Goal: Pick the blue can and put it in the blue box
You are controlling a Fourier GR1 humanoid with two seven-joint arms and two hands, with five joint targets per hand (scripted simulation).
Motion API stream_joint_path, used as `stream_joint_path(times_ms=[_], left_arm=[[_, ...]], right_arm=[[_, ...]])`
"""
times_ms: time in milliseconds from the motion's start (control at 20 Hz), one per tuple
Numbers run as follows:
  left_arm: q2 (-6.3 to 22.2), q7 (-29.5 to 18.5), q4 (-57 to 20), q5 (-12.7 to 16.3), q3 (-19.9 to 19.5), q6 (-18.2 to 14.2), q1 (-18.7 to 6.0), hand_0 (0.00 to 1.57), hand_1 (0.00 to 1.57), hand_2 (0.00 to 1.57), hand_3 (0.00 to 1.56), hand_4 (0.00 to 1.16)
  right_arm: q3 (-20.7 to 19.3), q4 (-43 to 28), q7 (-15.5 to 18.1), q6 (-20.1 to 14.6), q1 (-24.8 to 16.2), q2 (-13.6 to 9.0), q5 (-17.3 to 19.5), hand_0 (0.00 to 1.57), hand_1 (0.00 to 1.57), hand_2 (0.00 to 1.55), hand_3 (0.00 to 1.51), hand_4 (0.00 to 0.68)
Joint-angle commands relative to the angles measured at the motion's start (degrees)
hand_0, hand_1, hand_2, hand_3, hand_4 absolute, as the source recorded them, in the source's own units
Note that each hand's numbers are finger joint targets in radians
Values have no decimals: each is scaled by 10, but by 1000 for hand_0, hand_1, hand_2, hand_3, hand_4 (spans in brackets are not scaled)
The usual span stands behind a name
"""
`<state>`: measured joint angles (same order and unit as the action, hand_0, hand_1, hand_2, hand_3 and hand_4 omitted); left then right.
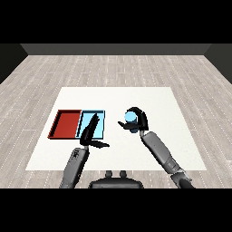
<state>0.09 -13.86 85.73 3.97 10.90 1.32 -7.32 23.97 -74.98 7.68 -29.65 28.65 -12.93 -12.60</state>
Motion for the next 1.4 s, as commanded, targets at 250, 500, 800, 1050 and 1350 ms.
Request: stream_joint_path(times_ms=[250, 500, 800, 1050, 1350], left_arm=[[-1, 24, -22, 29, 89, -61, -14, 0, 0, 0, 0, 0], [-1, 10, -70, 28, 50, -37, -41, 0, 0, 0, 0, 0], [-1, -11, -120, 78, 98, -93, -76, 0, 0, 0, 0, 0], [-1, -37, -152, 89, 118, -103, -74, 0, 0, 0, 0, 0], [-1, -15, -143, 120, 178, -175, -100, 0, 0, 0, 0, 0]], right_arm=[[-16, -87, -58, 35, -39, 2, 76, 1455, 1455, 1456, 1399, 608], [-41, -51, -59, 47, -27, 73, 128, 1492, 1492, 1471, 1405, 620], [-62, -58, -39, 89, -31, 77, 148, 1486, 1486, 1467, 1398, 609], [-74, -75, -66, 98, -24, 106, 175, 1480, 1480, 1467, 1400, 603], [-84, -64, -33, 119, -38, 128, 167, 1486, 1486, 1462, 1393, 609]])
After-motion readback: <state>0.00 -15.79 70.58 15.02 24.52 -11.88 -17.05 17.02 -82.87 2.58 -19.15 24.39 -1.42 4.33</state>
